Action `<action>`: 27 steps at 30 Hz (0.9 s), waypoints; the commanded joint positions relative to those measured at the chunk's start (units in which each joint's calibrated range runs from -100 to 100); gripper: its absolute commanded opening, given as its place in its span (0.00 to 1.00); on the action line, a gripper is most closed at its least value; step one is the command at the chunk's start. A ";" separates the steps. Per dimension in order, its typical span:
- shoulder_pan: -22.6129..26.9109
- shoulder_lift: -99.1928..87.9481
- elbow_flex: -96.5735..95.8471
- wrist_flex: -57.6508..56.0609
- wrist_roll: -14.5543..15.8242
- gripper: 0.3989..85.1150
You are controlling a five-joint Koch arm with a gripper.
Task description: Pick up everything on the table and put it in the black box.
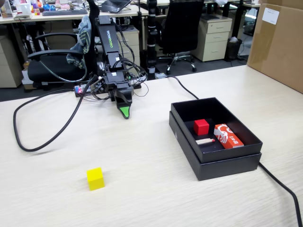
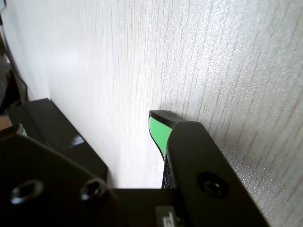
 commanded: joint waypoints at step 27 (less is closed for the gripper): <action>-0.20 0.21 -0.57 -2.44 -0.24 0.58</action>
